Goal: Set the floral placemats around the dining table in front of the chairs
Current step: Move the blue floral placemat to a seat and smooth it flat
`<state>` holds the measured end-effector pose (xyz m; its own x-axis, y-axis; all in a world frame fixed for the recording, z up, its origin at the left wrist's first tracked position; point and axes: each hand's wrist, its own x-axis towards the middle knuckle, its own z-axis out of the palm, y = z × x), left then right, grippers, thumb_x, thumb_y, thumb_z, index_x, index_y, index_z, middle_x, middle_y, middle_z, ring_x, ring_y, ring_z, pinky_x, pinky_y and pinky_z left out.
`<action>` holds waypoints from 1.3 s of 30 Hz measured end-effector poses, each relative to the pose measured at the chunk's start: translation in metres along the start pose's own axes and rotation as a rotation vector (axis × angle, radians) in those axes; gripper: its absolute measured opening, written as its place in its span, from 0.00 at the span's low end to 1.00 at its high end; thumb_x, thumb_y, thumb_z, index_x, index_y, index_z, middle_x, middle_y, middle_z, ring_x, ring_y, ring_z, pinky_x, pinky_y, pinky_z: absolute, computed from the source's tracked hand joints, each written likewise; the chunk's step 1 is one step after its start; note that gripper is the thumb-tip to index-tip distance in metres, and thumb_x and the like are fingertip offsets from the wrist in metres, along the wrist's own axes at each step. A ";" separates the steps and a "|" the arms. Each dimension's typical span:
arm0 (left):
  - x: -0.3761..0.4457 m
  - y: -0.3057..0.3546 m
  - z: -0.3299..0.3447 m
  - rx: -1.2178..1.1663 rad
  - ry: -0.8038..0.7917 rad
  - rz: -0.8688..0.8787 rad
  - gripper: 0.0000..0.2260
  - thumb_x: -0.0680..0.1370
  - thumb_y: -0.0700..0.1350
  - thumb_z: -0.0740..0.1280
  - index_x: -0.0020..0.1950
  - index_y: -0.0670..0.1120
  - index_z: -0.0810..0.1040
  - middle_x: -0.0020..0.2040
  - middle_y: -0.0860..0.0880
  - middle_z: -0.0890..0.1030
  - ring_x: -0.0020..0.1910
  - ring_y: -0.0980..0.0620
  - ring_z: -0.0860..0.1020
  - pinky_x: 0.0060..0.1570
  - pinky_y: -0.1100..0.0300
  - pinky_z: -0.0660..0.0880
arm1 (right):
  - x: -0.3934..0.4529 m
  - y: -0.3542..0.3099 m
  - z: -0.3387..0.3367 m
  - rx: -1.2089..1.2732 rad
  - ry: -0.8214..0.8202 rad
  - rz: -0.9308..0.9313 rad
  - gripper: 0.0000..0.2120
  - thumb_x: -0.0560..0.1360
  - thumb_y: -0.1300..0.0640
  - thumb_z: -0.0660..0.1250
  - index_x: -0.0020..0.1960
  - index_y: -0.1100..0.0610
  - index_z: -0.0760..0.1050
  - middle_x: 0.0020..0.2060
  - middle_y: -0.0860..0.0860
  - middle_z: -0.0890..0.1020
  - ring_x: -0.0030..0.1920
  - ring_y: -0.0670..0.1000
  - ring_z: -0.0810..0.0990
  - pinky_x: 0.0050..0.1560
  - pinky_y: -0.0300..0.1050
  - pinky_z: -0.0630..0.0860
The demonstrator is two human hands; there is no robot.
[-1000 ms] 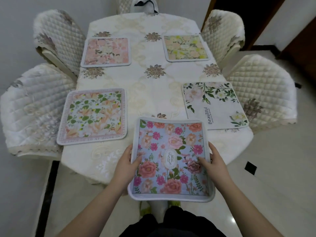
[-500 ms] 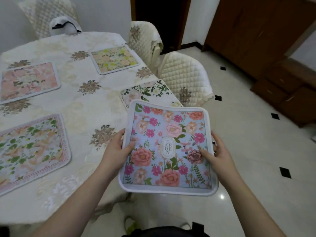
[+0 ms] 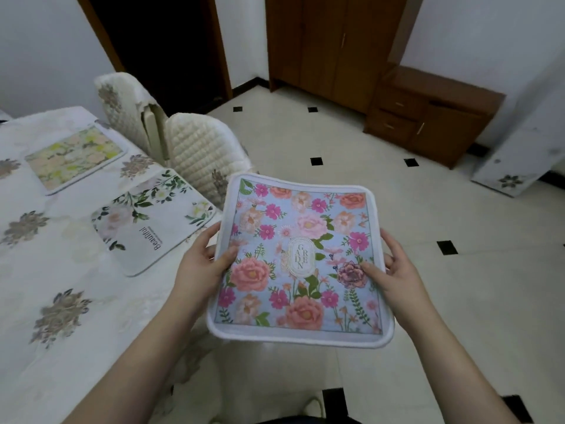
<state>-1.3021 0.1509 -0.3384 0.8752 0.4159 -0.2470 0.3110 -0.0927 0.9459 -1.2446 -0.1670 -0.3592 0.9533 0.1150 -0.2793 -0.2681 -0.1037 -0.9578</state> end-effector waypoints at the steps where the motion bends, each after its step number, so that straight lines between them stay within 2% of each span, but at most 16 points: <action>1: 0.000 0.003 0.011 -0.027 -0.017 -0.007 0.21 0.77 0.44 0.73 0.66 0.61 0.73 0.44 0.51 0.87 0.40 0.47 0.86 0.42 0.49 0.83 | 0.002 -0.001 -0.010 0.008 0.004 0.003 0.33 0.76 0.62 0.70 0.73 0.39 0.62 0.52 0.51 0.85 0.46 0.57 0.86 0.44 0.60 0.83; 5: 0.007 0.016 0.041 -0.201 -0.082 -0.084 0.20 0.77 0.41 0.71 0.66 0.56 0.73 0.49 0.43 0.86 0.43 0.38 0.86 0.43 0.42 0.83 | 0.011 -0.008 -0.040 0.060 0.031 -0.001 0.32 0.76 0.62 0.69 0.73 0.38 0.63 0.51 0.51 0.85 0.45 0.59 0.86 0.44 0.60 0.82; 10: 0.028 0.022 0.064 -0.149 -0.099 -0.065 0.23 0.77 0.42 0.71 0.71 0.54 0.71 0.51 0.42 0.86 0.44 0.38 0.85 0.47 0.38 0.81 | 0.033 -0.013 -0.059 0.071 0.050 -0.013 0.32 0.76 0.62 0.69 0.74 0.41 0.63 0.51 0.52 0.85 0.45 0.59 0.86 0.45 0.62 0.82; 16: 0.065 0.035 0.079 -0.124 -0.189 0.013 0.28 0.75 0.41 0.72 0.67 0.69 0.71 0.57 0.47 0.84 0.51 0.42 0.85 0.47 0.42 0.82 | 0.070 -0.024 -0.063 0.094 0.078 -0.023 0.32 0.77 0.64 0.69 0.74 0.41 0.64 0.50 0.52 0.86 0.45 0.59 0.86 0.45 0.60 0.82; 19: 0.093 0.038 0.085 -0.145 -0.255 -0.029 0.34 0.76 0.40 0.72 0.74 0.66 0.64 0.61 0.47 0.82 0.51 0.42 0.85 0.47 0.42 0.82 | 0.100 -0.032 -0.060 0.088 0.078 -0.025 0.31 0.77 0.64 0.69 0.73 0.40 0.65 0.49 0.51 0.86 0.45 0.58 0.86 0.44 0.59 0.83; 22: 0.127 0.043 0.091 -0.119 -0.247 -0.068 0.33 0.77 0.40 0.70 0.76 0.63 0.62 0.58 0.47 0.83 0.47 0.42 0.86 0.44 0.44 0.83 | 0.134 -0.041 -0.053 0.075 0.062 -0.009 0.31 0.77 0.64 0.68 0.73 0.40 0.65 0.51 0.52 0.86 0.46 0.59 0.86 0.46 0.60 0.82; 29: 0.211 0.060 0.085 -0.117 -0.228 -0.102 0.32 0.79 0.38 0.69 0.76 0.62 0.63 0.53 0.46 0.86 0.45 0.39 0.86 0.46 0.38 0.81 | 0.207 -0.069 -0.029 0.098 0.048 0.005 0.30 0.77 0.65 0.68 0.72 0.41 0.66 0.52 0.53 0.85 0.48 0.60 0.86 0.43 0.58 0.83; 34: 0.257 0.084 0.091 -0.050 -0.241 -0.084 0.28 0.80 0.40 0.68 0.75 0.60 0.63 0.45 0.44 0.87 0.40 0.40 0.86 0.41 0.43 0.83 | 0.247 -0.082 -0.025 0.068 0.065 0.005 0.30 0.77 0.65 0.68 0.71 0.39 0.66 0.51 0.53 0.85 0.47 0.60 0.86 0.46 0.62 0.82; 39: 0.299 0.101 0.116 -0.031 -0.263 -0.077 0.28 0.79 0.39 0.69 0.74 0.58 0.64 0.45 0.45 0.87 0.41 0.41 0.86 0.40 0.44 0.83 | 0.294 -0.089 -0.038 0.042 0.096 0.008 0.31 0.76 0.64 0.69 0.72 0.40 0.66 0.50 0.54 0.86 0.46 0.59 0.86 0.44 0.60 0.83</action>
<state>-0.9660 0.1614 -0.3408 0.9168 0.1714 -0.3608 0.3724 -0.0403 0.9272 -0.9348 -0.1612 -0.3533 0.9594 0.0193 -0.2815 -0.2798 -0.0625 -0.9580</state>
